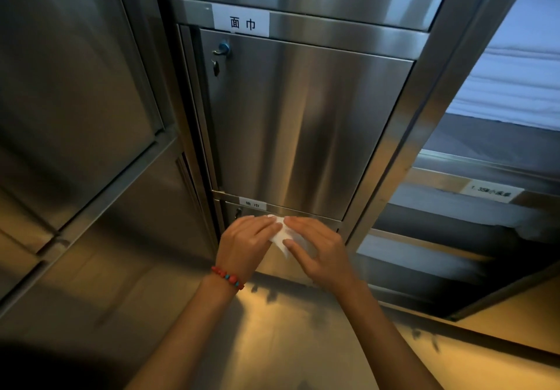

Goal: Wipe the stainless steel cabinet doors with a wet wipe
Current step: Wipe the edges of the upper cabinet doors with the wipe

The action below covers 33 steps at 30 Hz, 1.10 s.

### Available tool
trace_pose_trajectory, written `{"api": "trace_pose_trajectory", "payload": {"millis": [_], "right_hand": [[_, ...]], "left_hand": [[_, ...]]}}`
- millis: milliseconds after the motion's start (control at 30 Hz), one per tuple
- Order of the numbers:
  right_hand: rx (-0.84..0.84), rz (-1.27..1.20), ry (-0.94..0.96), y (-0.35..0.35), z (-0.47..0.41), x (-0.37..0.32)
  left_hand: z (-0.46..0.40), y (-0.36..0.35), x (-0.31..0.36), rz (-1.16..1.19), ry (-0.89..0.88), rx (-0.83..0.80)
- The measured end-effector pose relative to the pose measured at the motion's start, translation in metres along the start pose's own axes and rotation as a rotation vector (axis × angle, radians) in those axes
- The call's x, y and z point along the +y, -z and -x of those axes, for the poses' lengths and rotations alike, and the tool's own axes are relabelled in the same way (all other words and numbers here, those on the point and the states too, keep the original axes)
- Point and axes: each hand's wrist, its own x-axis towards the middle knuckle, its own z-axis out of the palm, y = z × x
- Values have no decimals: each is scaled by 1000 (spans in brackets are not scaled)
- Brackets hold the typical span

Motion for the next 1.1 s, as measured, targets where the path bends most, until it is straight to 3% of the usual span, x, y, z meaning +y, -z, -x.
{"api": "trace_pose_trajectory", "payload": {"millis": [367,600,900,1100], "right_hand": [[-158,-5,-13,-28,-58,37],[-93,41,126,-27,-93,54],[23,239,344,-5,-136,79],[69,237,466,-10,-156,83]], "left_hand": [[-27,-12,-50,1,31,7],[-47,-24,-59,-90,56,125],[-75,-30,-59,-159,198,63],[-87,-34,-59,-221,232,4]]}}
